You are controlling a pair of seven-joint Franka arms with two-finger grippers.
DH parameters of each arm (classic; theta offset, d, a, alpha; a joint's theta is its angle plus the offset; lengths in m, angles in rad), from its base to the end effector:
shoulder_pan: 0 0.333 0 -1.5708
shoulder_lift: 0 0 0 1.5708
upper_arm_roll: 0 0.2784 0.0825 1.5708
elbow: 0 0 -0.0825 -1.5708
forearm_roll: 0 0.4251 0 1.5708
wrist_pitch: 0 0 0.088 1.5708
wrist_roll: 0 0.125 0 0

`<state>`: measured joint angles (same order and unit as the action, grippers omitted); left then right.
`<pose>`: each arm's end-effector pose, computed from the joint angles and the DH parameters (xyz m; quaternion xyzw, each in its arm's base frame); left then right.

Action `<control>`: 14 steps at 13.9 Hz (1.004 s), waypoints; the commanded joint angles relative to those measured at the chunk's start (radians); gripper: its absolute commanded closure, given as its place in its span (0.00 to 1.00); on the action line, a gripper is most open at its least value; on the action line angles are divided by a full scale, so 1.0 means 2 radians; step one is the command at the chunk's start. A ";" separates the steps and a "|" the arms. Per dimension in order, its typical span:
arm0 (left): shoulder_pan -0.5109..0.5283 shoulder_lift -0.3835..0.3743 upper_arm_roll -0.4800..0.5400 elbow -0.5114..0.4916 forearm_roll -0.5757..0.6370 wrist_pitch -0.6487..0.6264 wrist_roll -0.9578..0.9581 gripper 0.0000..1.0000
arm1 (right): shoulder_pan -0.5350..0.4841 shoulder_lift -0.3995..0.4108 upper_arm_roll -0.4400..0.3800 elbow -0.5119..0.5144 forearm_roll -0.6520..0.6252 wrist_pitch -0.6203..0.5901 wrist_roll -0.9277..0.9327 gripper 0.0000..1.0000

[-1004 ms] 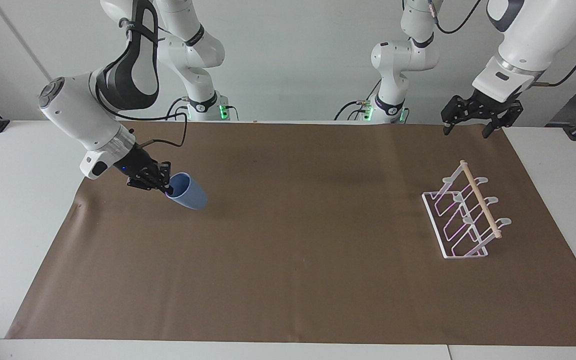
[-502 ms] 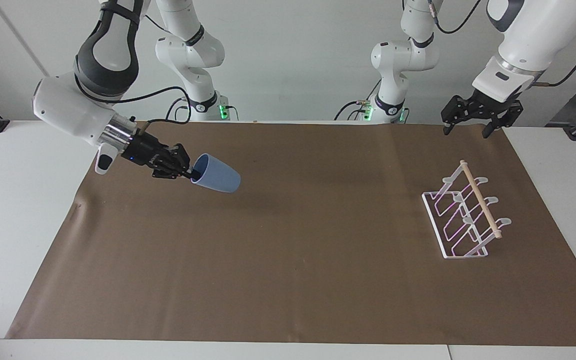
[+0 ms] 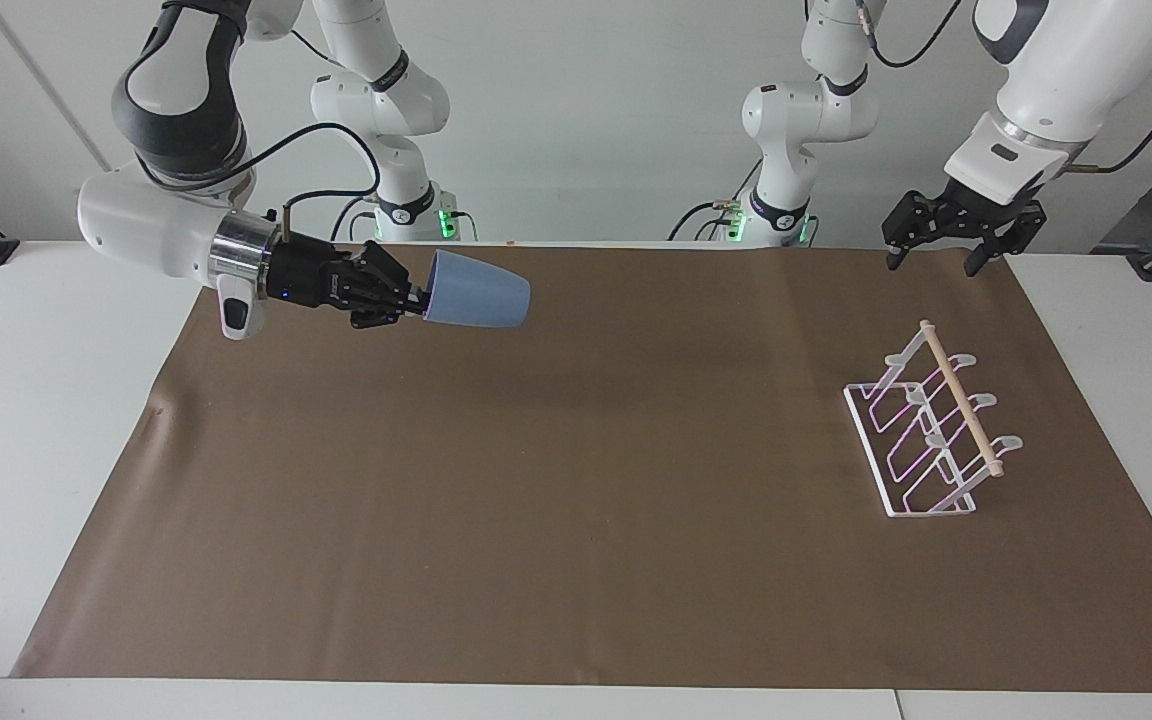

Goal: Hang cup on cup holder
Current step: 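Lift the blue cup with the right gripper and tip it sideways, then hold the cup with the right gripper while the left gripper approaches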

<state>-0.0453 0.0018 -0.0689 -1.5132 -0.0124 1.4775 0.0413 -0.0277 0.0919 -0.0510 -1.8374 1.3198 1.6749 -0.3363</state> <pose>0.5821 -0.0684 0.5891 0.9967 -0.0781 -0.0190 0.0056 0.6257 0.0633 0.4682 -0.7966 0.0386 -0.0248 0.6027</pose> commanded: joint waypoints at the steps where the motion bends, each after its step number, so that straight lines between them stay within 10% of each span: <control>1: -0.003 -0.013 0.000 -0.015 -0.006 0.001 0.005 0.00 | 0.018 -0.021 0.000 -0.028 0.055 0.001 0.024 1.00; 5: -0.006 -0.015 -0.005 -0.011 -0.032 -0.006 -0.003 0.00 | 0.057 -0.023 0.000 -0.030 0.099 0.010 0.073 1.00; 14: -0.006 -0.009 -0.043 -0.009 -0.246 0.063 -0.380 0.00 | 0.143 -0.024 0.000 -0.037 0.156 0.115 0.088 1.00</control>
<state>-0.0527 -0.0042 -0.1599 -1.5129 -0.4285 1.5601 -0.5831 0.2590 0.0744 -0.0489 -1.8764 1.6046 1.8925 -0.1766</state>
